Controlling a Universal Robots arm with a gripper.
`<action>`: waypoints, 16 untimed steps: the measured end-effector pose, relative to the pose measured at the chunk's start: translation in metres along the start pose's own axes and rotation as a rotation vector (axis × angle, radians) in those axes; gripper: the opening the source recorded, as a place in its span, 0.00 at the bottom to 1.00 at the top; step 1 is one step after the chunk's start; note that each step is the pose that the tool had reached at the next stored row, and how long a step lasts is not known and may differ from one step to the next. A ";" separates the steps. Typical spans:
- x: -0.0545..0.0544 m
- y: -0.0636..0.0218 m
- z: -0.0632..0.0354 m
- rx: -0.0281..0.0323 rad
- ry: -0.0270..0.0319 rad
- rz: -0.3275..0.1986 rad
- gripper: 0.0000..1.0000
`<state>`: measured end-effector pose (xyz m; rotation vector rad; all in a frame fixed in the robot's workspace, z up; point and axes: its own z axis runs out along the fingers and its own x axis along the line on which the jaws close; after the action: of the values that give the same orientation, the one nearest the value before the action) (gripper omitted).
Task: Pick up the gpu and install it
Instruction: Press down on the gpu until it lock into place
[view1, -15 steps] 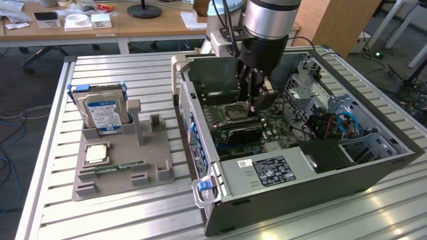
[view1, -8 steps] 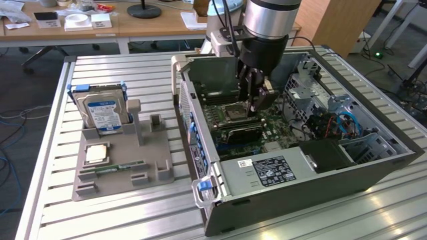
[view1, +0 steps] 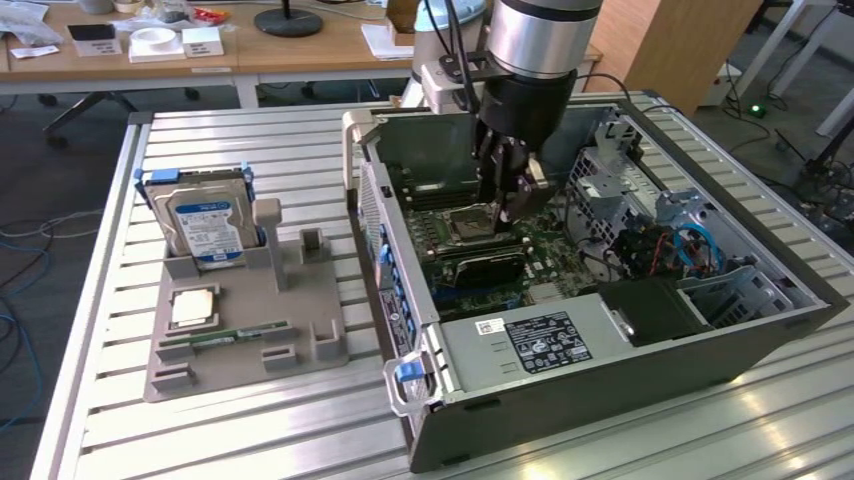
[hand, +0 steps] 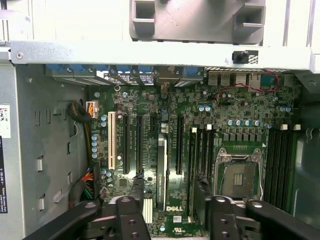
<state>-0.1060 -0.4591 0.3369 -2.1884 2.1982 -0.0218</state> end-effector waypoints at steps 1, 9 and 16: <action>0.000 0.0000 0.0000 -0.0001 0.0000 0.000 0.49; 0.000 -0.0013 0.0001 -0.0002 0.0001 0.000 0.11; 0.000 -0.0040 0.0076 -0.0005 0.0000 0.000 0.11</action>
<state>-0.1017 -0.4591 0.3294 -2.1885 2.1985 -0.0212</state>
